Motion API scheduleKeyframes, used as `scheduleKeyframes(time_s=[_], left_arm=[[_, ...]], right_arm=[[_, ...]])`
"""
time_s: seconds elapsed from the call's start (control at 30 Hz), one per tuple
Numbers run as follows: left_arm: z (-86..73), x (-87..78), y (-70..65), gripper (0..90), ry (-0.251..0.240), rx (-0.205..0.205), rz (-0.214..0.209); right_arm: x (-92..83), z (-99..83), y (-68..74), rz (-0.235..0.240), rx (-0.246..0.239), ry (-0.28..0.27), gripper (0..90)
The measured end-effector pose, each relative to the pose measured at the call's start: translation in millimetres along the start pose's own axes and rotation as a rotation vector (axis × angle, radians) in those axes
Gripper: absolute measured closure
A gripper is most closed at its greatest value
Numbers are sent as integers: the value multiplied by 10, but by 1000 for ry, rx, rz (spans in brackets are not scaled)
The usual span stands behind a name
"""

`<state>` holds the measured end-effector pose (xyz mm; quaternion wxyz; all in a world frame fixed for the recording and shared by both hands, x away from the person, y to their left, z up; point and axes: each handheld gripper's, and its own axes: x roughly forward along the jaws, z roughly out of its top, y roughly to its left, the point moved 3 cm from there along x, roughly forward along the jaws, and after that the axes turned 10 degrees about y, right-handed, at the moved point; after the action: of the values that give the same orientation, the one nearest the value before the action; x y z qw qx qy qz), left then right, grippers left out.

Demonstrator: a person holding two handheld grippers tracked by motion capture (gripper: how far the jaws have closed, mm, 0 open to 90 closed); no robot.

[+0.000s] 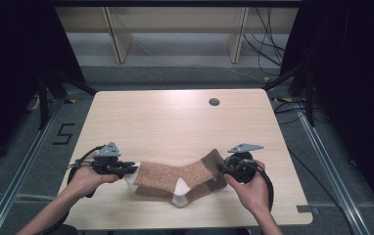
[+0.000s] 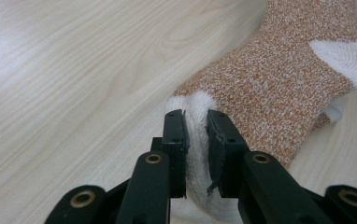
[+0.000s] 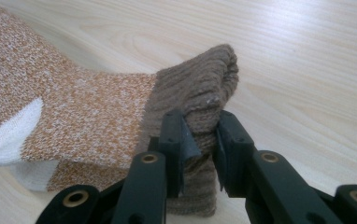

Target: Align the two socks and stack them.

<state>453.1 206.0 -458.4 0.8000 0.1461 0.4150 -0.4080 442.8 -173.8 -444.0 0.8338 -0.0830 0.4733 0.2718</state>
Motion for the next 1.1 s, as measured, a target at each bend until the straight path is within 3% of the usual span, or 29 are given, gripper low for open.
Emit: scheduleKeyframes(time_s=[0.07, 0.1, 0.23, 0.3, 0.47, 0.6, 0.8, 0.87, 0.93, 1.1], left_arm=[[-8, 2, 0, 776, 4, 3, -1], [-22, 14, -2, 776, 7, 2, -3], [-63, 40, 4, 775, 34, 16, 1], [-75, 69, -13, 775, 24, -2, -4], [-103, 108, -9, 773, 51, 16, -6], [-113, 136, -5, 773, 56, 14, -5], [-147, 194, 3, 771, 77, 17, -5], [-166, 215, 5, 769, 85, 16, -6], [-193, 240, 14, 768, 99, 21, -3], [-218, 269, 16, 762, 103, 15, -6]], right_arm=[[14, -8, 20, -3, 21, -21, 750], [3, -30, 18, 1, 1, 5, 750], [21, -80, 34, 3, -2, 24, 748], [52, -106, 47, 7, 10, 8, 747], [96, -170, 31, -1, -7, 28, 746], [122, -217, 50, 6, 25, 62, 745], [155, -259, 36, 2, 22, 70, 738], [156, -278, 34, -4, 22, 96, 732], [173, -291, 52, 12, 49, 96, 725], [189, -317, 41, 4, 54, 114, 692]])
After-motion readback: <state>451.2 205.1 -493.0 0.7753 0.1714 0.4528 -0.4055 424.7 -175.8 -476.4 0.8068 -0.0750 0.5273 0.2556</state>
